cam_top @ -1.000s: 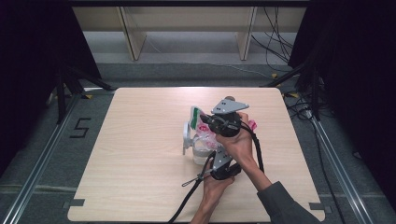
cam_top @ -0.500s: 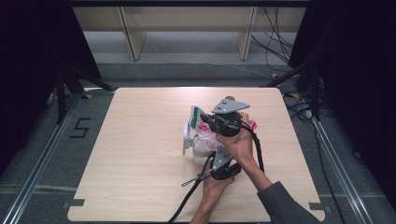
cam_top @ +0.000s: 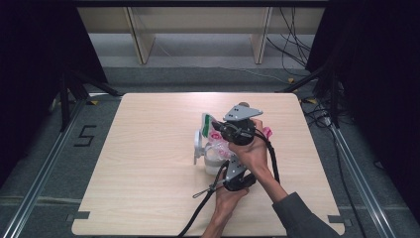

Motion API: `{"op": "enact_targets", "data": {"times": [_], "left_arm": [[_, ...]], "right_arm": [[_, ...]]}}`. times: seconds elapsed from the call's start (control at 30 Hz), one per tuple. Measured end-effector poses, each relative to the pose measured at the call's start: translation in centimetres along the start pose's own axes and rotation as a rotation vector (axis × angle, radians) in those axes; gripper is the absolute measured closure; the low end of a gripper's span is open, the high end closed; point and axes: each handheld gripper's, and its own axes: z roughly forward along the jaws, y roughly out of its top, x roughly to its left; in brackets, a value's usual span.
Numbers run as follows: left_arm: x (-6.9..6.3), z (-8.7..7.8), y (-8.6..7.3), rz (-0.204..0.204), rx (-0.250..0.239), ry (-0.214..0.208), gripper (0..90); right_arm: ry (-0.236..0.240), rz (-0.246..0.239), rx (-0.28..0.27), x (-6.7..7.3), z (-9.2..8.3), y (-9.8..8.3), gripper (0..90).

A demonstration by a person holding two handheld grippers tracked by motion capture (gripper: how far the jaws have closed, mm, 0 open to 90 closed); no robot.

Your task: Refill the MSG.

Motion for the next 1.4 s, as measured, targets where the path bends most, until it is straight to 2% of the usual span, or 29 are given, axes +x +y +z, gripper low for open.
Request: {"op": "enact_targets", "data": {"times": [0.07, 0.1, 0.2, 0.23, 0.27, 0.4, 0.43, 0.47, 0.53, 0.6, 0.67, 0.77, 0.83, 0.87, 0.93, 1.03, 1.1, 1.17, 1.2, 1.27, 1.33, 1.37, 1.4], "left_arm": [[-0.02, 0.01, 0.0, 0.002, -0.002, -0.002, 73.8], [-0.04, -0.03, 0.03, 0.002, -0.001, -0.001, 73.8], [-0.05, -0.08, 0.08, 0.005, 0.0, -0.001, 73.8], [-0.06, -0.09, 0.11, 0.007, 0.0, -0.002, 73.8], [-0.1, -0.1, 0.13, 0.005, -0.003, -0.002, 73.8], [-0.09, -0.11, 0.16, 0.008, -0.004, -0.003, 73.9], [-0.09, -0.07, 0.11, 0.005, -0.003, -0.005, 73.9], [-0.08, -0.05, 0.08, 0.006, -0.001, -0.004, 73.9], [-0.08, -0.06, 0.08, 0.005, -0.003, -0.005, 73.8], [-0.1, -0.09, 0.12, 0.006, -0.005, -0.002, 73.9], [-0.08, -0.09, 0.1, 0.006, -0.003, -0.002, 73.9], [-0.08, -0.07, 0.07, 0.007, 0.0, -0.002, 73.8], [-0.08, -0.1, 0.1, 0.006, -0.003, -0.001, 73.8], [-0.1, -0.11, 0.11, 0.006, -0.005, 0.0, 73.9], [-0.09, -0.1, 0.1, 0.006, -0.003, -0.002, 73.9], [-0.1, -0.09, 0.07, 0.006, -0.003, -0.002, 73.8], [-0.13, -0.1, 0.1, 0.004, -0.007, -0.001, 73.8], [-0.13, -0.1, 0.1, 0.004, -0.007, -0.001, 73.8], [-0.14, -0.1, 0.1, 0.004, -0.007, -0.001, 73.8], [-0.15, -0.17, 0.16, 0.009, -0.007, -0.002, 73.8], [-0.22, -0.26, 0.23, 0.009, 0.002, 0.007, 73.8], [-0.14, -0.11, 0.13, 0.009, -0.009, -0.004, 73.7], [-0.15, -0.12, 0.08, 0.01, 0.0, 0.007, 73.8]], "right_arm": [[-0.005, 0.016, -0.001, 0.15, 0.09, -0.06, 90.0], [0.01, -0.004, 0.004, 0.04, 0.11, -0.01, 90.0], [0.003, -0.007, -0.005, -0.01, 0.19, 0.03, 90.0], [-0.001, 0.025, -0.001, 0.14, 0.08, 0.03, 90.0], [0.008, 0.009, 0.003, -0.03, 0.0, 0.12, 90.0], [0.002, 0.013, -0.014, 0.04, -0.05, 0.16, 90.0], [0.009, 0.005, -0.006, 0.0, -0.03, 0.15, 90.0], [-0.001, 0.017, -0.003, 0.13, 0.04, 0.08, 90.0], [0.007, 0.004, 0.013, 0.19, 0.16, 0.05, 90.0], [0.003, -0.002, 0.0, 0.09, 0.17, 0.11, 90.0], [-0.001, 0.019, -0.005, 0.14, 0.09, 0.11, 90.0], [0.011, -0.006, 0.013, 0.06, 0.26, 0.05, 90.0], [0.017, 0.01, 0.022, 0.12, 0.25, 0.08, 90.0], [0.002, 0.012, 0.0, 0.04, 0.26, 0.1, 90.0], [0.003, 0.013, -0.01, 0.01, 0.22, 0.1, 90.0], [0.001, -0.004, 0.006, 0.15, 0.43, 0.0, 90.0], [0.019, 0.012, 0.016, 0.15, 0.39, 0.08, 90.0], [0.008, 0.023, 0.013, 0.18, 0.3, 0.1, 90.0], [0.006, 0.008, 0.01, 0.11, 0.3, 0.11, 90.0], [0.008, 0.032, 0.006, 0.22, 0.27, 0.11, 90.0], [0.012, 0.007, 0.003, 0.04, 0.17, 0.23, 90.0], [0.001, 0.016, -0.007, 0.18, 0.26, 0.17, 90.0], [0.008, 0.02, 0.008, 0.28, 0.3, 0.13, 90.0]]}}
